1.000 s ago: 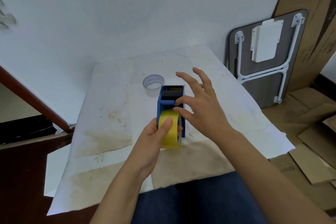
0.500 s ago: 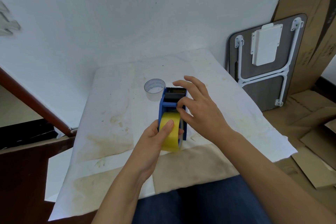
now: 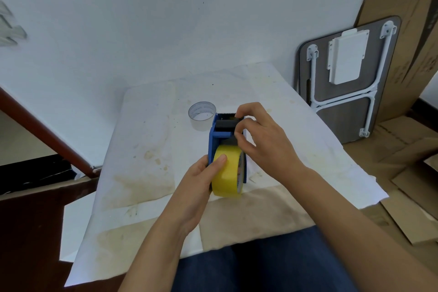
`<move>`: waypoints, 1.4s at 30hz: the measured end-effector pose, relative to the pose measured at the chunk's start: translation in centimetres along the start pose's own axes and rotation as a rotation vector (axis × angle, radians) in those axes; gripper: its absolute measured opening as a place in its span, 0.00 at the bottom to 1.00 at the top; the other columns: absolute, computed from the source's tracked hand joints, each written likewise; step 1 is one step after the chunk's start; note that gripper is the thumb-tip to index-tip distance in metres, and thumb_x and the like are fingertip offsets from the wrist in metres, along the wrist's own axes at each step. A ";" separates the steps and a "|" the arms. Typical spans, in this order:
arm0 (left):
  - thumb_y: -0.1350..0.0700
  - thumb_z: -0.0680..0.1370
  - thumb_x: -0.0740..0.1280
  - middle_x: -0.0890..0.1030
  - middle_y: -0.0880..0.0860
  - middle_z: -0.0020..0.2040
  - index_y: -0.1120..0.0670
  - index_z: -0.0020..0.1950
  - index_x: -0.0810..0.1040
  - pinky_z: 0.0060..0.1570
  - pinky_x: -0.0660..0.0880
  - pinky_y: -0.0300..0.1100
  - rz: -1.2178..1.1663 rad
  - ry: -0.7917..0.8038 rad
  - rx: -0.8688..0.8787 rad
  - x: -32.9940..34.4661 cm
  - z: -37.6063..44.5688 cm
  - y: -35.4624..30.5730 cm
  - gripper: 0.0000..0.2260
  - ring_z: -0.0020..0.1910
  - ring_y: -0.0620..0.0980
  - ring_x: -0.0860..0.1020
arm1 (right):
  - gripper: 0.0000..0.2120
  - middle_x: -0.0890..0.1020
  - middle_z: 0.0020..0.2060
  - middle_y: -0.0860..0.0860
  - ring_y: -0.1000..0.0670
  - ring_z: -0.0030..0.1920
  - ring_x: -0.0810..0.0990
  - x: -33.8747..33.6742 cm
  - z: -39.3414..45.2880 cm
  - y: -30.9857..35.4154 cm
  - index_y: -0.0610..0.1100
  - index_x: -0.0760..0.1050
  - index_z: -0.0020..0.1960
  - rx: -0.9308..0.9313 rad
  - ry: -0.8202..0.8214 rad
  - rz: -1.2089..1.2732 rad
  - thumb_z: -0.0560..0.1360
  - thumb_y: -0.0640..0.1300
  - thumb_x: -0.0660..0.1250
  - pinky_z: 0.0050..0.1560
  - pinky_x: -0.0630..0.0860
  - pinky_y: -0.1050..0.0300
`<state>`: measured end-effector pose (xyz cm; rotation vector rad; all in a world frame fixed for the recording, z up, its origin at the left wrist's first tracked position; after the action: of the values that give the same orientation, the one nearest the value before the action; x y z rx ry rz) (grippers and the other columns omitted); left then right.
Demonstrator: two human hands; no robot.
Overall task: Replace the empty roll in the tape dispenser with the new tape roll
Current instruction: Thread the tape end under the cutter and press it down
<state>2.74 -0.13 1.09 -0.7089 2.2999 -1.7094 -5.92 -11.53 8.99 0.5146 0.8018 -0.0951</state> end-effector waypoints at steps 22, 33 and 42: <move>0.54 0.79 0.68 0.88 0.52 0.50 0.55 0.59 0.80 0.48 0.80 0.37 0.153 0.067 0.037 -0.1 0.6 0.1 0.11 0.48 0.47 0.85 | 0.06 0.75 0.56 0.51 0.51 0.42 0.77 1.2 0.0 -2.3 0.40 0.75 0.44 0.131 0.062 0.067 0.78 0.41 0.64 0.40 0.78 0.46; 0.52 0.79 0.68 0.88 0.49 0.49 0.53 0.58 0.80 0.42 0.79 0.32 0.143 0.054 0.045 0.0 0.3 -0.1 0.10 0.46 0.44 0.85 | 0.07 0.74 0.59 0.56 0.55 0.57 0.75 1.6 -0.3 -3.4 0.47 0.80 0.46 0.226 0.114 0.154 0.76 0.49 0.67 0.49 0.80 0.46; 0.51 0.77 0.69 0.88 0.51 0.49 0.53 0.58 0.80 0.46 0.79 0.36 0.114 0.064 0.040 0.0 0.3 -0.1 0.12 0.47 0.46 0.86 | 0.02 0.75 0.59 0.53 0.51 0.57 0.74 1.0 0.0 -2.4 0.44 0.78 0.45 0.180 0.124 0.074 0.76 0.42 0.69 0.47 0.79 0.45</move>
<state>2.94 -0.37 1.13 -0.5119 2.2922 -1.7453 -5.87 -13.54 7.37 0.7256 0.8995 -0.0682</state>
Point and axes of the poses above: each hand's wrist, its own z-axis towards the middle knuckle, its own x-axis out of the palm, y = z × x, the point moved 8 cm from there along z, towards the middle knuckle
